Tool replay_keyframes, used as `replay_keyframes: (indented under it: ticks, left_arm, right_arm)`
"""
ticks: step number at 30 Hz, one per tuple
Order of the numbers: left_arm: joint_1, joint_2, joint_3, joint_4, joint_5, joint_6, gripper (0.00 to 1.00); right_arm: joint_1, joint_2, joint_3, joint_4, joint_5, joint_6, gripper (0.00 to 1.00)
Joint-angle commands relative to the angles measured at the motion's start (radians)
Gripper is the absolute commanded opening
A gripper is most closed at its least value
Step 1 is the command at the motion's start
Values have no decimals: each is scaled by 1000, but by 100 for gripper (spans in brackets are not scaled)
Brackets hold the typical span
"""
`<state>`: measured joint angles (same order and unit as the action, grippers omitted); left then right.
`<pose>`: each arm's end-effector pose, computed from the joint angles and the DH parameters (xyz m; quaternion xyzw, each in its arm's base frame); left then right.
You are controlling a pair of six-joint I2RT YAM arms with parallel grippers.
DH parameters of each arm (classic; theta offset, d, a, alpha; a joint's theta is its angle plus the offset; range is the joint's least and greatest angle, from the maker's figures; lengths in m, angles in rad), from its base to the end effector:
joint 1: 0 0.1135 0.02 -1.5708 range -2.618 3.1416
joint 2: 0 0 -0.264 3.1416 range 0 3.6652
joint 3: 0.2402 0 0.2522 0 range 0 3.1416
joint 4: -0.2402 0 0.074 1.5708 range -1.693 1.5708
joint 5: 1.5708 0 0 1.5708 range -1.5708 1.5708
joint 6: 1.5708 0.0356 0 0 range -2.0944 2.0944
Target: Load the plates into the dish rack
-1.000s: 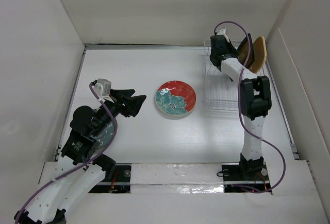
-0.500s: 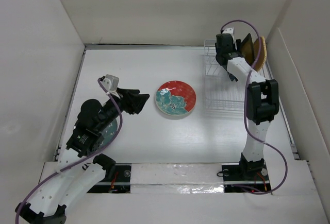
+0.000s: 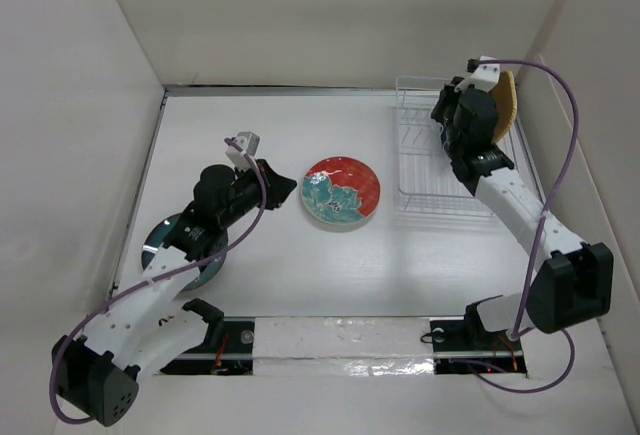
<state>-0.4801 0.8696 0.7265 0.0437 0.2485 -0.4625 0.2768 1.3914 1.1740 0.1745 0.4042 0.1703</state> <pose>0.1810 -0.1041 0.3289 0.0896 0.7349 -0.3842 0.5516 0.3229 0.0772 0.3744 0.1010 0.7138 0.0089 0.6930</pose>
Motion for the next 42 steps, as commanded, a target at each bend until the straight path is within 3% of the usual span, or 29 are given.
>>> replay_keyframes:
  ticks: [1,3,4,5,7,10,13,21,27,32,37,40,41,42]
  left_arm:
    - [-11,38,-25,87,-86,-83,0]
    - [-63,107,-18,91,-176,-96,2]
    - [-63,136,-18,117,-173,-128,11]
    - [-63,163,-19,133,-167,-143,32]
    - [-63,247,-22,168,-195,-174,53]
    - [-63,368,2,179,-238,-182,61]
    - [-63,477,28,183,-296,-179,62]
    - [-63,695,93,215,-324,-143,59]
    - [-63,807,111,285,-310,-151,55]
    - [-63,852,105,340,-275,-173,43]
    - [-54,896,65,461,-211,-199,39]
    - [-54,922,34,548,-187,-217,15]
    - [-45,921,7,568,-189,-222,0]
    - [-31,910,-8,587,-189,-226,0]
  right_arm:
    - [10,-55,-62,190,-166,98,2]
    - [10,-74,-94,213,-211,116,8]
    - [10,-86,-108,227,-228,127,11]
    - [10,-89,-126,246,-240,130,12]
    - [1,-103,-142,249,-261,139,16]
    - [-10,-120,-178,272,-301,156,18]
    - [-36,-123,-195,296,-364,184,19]
    - [-80,-83,-195,319,-487,221,21]
    - [-99,-71,-194,321,-489,225,22]
    - [-108,-80,-204,339,-487,235,22]
    - [-108,-89,-215,344,-485,239,22]
    - [-108,-75,-215,344,-499,244,22]
    - [-108,-74,-217,342,-499,247,22]
    - [-108,-72,-218,344,-498,247,22]
